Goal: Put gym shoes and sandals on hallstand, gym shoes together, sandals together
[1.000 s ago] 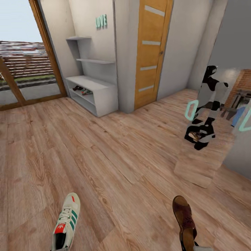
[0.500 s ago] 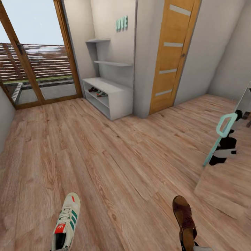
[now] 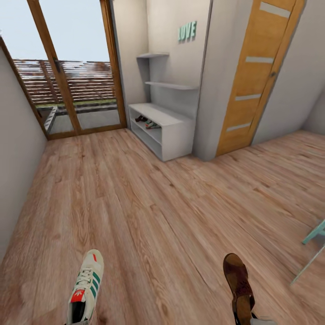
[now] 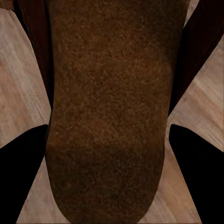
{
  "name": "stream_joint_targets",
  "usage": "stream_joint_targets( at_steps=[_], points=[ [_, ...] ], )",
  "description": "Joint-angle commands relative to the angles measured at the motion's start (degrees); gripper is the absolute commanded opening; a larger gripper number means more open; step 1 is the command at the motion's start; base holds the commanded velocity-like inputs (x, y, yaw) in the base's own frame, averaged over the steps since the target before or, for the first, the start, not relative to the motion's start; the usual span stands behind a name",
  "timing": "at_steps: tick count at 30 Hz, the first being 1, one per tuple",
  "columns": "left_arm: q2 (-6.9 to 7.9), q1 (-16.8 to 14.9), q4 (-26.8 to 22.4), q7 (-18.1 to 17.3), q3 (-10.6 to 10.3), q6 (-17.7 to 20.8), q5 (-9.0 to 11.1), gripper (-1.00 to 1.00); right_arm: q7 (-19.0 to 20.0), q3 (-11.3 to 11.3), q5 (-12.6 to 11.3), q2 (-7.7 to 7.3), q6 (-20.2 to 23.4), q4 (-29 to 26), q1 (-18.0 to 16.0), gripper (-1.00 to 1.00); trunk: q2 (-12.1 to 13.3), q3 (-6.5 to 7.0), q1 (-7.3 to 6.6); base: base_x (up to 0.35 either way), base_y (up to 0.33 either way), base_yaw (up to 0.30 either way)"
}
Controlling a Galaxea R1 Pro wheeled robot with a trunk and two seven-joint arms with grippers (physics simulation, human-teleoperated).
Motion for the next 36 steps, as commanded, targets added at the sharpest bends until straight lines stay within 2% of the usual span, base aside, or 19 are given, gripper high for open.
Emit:
stream_joint_targets(
  at_steps=[1, 29, 36],
  points=[
    [-0.04, -0.08, 0.05, -0.33, 0.5, -0.23, -0.45, -1.0, -0.08, -0.2, 0.21, 0.01, -0.16, 0.01, -0.02, -1.0, -0.01, 0.01, 0.02, 0.336, 0.11, 0.249],
    [-0.04, -0.08, 0.05, -0.33, 0.5, -0.23, -0.44, -1.0, -0.08, -0.12, 0.33, 0.07, -0.25, -0.18, -0.02, -1.0, -0.01, 0.53, 0.02, 0.336, 0.11, 0.266],
    [-0.04, -0.08, 0.05, -0.33, 0.5, -0.23, -0.46, -1.0, 0.14, -0.03, 0.49, -0.12, -0.25, -0.35, -0.02, -1.0, -0.01, 0.53, 0.02, 0.336, 0.093, 0.079]
  ],
)
